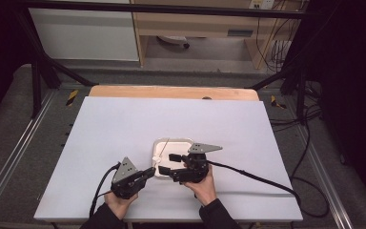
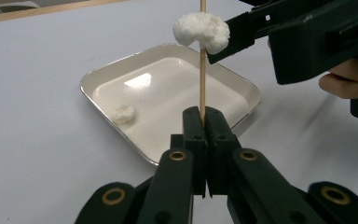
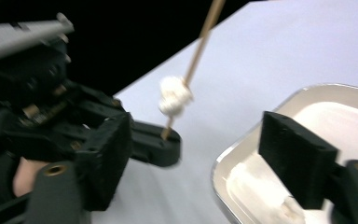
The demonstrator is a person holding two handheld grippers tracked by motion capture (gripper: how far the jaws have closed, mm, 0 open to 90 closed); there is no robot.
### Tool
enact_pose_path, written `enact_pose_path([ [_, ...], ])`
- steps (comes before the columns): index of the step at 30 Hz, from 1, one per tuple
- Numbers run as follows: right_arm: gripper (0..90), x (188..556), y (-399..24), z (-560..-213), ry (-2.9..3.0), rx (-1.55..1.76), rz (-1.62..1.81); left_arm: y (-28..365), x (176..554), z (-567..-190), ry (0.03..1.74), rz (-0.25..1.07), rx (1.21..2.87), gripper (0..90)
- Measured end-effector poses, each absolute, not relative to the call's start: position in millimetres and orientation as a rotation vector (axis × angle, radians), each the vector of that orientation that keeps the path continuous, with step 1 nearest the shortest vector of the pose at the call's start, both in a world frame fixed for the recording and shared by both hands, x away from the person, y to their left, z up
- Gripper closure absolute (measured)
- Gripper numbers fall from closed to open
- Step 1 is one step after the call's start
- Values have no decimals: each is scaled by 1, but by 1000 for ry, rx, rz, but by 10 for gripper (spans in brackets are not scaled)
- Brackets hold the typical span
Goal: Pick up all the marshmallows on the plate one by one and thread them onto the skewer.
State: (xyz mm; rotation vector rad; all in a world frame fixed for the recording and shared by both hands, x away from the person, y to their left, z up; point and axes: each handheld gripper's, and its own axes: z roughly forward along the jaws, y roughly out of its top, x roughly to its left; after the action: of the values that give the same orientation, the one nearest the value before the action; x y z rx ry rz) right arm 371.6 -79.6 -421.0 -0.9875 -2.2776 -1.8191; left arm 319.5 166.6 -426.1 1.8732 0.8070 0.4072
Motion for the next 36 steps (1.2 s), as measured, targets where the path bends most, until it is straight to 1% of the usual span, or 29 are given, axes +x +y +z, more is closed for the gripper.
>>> enact_pose_path([
  [3,139,374,-81,-421,-2349,-981,-1806,170,320,-426,810,399,1873,886],
  [7,101,379,-86,-418,-2444,-978,-1731,177,320,-426,836,402,1889,886],
  [12,91,386,-91,-413,-2556,-1020,-1639,182,321,-427,840,397,1902,884],
  [17,104,394,-94,-413,-2640,-1058,-1547,186,322,-428,846,397,1910,883],
  [26,156,402,-89,-425,-2736,-1076,-1434,189,323,-430,851,390,1920,881],
  [30,202,402,-81,-432,-2826,-1027,-1344,189,324,-431,851,387,1921,880],
  [36,370,403,-74,-438,-2842,-977,-1305,191,324,-431,852,375,1922,879],
])
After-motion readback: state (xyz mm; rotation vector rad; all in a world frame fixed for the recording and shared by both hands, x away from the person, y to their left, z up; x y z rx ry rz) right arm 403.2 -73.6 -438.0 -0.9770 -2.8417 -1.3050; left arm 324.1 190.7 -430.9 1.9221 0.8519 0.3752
